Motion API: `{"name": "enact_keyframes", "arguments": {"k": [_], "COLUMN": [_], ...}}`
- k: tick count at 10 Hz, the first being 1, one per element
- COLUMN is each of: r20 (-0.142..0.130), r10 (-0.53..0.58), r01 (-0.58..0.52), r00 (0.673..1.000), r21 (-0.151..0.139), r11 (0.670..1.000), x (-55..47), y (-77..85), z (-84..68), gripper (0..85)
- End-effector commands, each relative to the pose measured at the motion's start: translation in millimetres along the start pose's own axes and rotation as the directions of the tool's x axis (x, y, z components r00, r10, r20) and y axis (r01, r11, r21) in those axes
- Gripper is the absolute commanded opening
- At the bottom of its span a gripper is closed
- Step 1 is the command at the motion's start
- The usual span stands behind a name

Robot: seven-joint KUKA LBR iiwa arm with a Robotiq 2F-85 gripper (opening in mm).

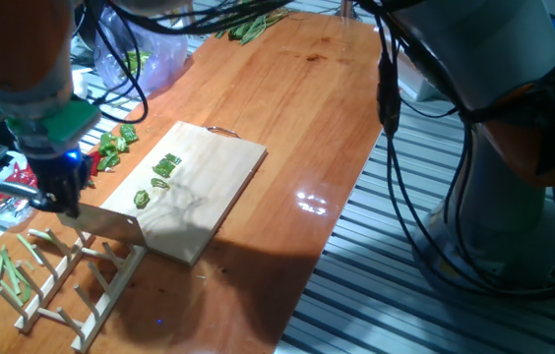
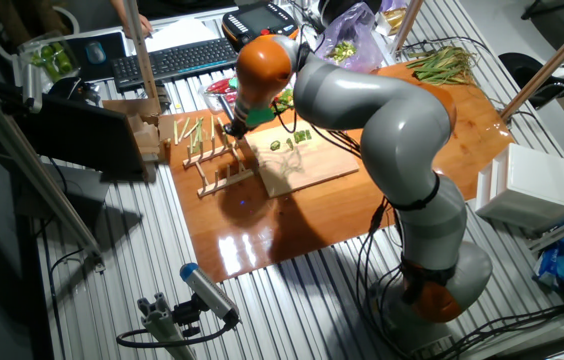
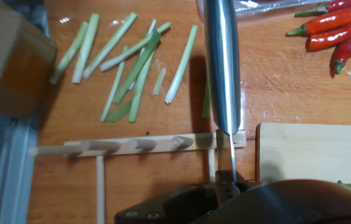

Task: Chop the chili peppers

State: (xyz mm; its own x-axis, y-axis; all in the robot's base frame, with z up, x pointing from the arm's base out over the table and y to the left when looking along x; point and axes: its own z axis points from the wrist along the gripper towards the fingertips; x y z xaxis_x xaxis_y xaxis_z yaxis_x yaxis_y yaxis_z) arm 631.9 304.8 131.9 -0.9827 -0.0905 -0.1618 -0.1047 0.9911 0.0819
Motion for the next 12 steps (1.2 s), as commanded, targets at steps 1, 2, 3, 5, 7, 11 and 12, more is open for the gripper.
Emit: {"name": "enact_keyframes", "arguments": {"k": [1, 2, 3, 5, 7, 11, 12], "r20": [0.006, 0.015, 0.024, 0.025, 0.026, 0.019, 0.006], "r10": [0.0, 0.0, 0.004, 0.006, 0.004, 0.024, 0.03], "r01": [0.0, 0.0, -0.004, -0.006, -0.005, -0.025, -0.031], "r00": [1.0, 1.0, 1.0, 1.0, 1.0, 1.0, 1.0], "r21": [0.001, 0.002, 0.006, 0.012, 0.035, 0.056, 0.066], "r11": [1.0, 1.0, 1.0, 1.0, 0.999, 0.998, 0.997], "x": [1.5, 3.4, 5.2, 6.5, 5.8, 4.9, 4.8], "y": [-1.0, -0.8, 1.1, 3.0, 2.9, -0.2, -0.3], "z": [7.0, 14.3, 20.6, 24.9, 28.6, 40.7, 41.1], "gripper": [0.0, 0.0, 0.0, 0.0, 0.0, 0.0, 0.0]}}
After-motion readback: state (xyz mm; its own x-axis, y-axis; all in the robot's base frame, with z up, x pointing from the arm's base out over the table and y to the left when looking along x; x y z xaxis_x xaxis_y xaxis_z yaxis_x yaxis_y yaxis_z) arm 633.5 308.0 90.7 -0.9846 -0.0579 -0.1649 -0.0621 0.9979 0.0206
